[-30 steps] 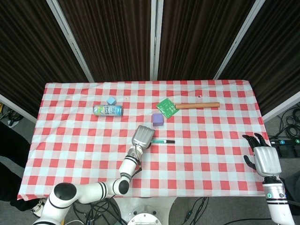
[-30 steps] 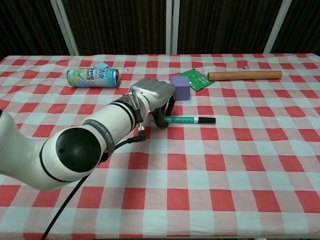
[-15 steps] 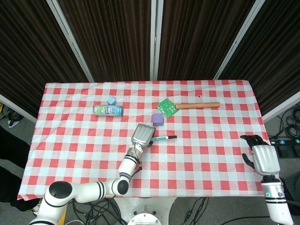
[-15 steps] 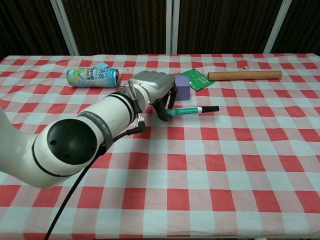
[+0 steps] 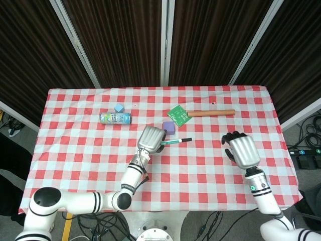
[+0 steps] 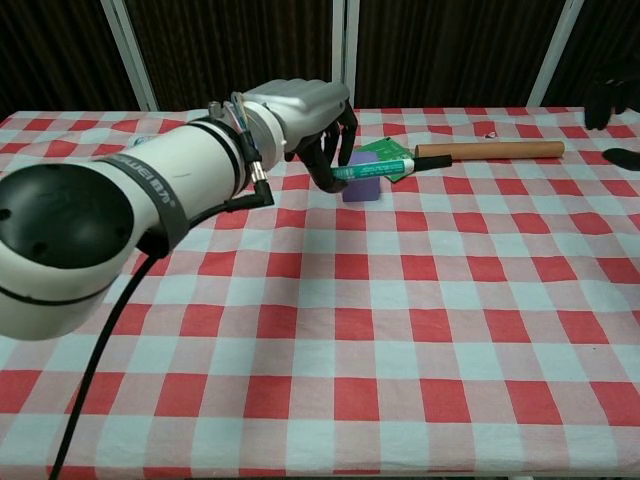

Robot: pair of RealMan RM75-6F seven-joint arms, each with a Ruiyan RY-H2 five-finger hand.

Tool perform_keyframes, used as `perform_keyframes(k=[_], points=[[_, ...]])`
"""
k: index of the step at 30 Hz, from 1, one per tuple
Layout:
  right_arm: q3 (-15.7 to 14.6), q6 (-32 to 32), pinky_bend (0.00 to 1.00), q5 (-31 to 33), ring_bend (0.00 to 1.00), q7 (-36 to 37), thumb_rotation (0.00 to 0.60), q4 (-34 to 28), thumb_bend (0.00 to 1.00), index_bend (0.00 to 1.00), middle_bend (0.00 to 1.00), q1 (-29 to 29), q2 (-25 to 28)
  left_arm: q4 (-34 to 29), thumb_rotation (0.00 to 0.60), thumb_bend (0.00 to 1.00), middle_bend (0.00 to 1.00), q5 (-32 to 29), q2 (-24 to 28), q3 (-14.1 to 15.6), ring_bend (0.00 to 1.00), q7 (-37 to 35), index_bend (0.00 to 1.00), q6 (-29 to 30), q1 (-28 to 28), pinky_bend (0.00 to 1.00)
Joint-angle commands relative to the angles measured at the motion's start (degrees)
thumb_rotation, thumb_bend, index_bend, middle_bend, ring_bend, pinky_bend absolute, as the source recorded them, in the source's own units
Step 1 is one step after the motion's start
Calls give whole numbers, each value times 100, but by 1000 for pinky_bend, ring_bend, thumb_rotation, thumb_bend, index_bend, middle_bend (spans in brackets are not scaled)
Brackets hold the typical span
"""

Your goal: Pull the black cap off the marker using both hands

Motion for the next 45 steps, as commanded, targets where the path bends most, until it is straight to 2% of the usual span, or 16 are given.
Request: perform_keyframes(k=[1,7,14,20,30,37,45], points=[[210,-306,574,216,405,-414,600,51,174,561,510,422,-494,-319,600,418,600,-74,227,67,561,84,597,128,52,588],[322,-468,573,321,363,-576,600,278,141,555,509,817,-976,-689,600,418,601,-95,430,200,561,-3,598,219,102,588],[290,-600,557,503,297,-626,600,418,119,436,474,994,-1179,-819,600,418,601,-71,507,312,562,-81,598,294,77,588],[232,-635,552,572,301,-623,600,539,115,422,468,1092,-1301,-899,600,418,601,-110,524,361,562,-77,598,373,26,588],[189,-576,547,605,316,-533,600,785,115,456,471,1221,-1568,-970,600,418,602,-214,528,386,561,-122,597,451,-39,588],[157,-416,545,513,365,-335,600,1082,120,523,517,1269,-1796,-1000,600,418,602,-357,513,424,562,-106,598,487,-72,587],[100,-471,546,523,376,-249,600,1291,122,533,519,1345,-1937,-981,600,418,602,-412,510,445,562,-141,598,505,-109,587]])
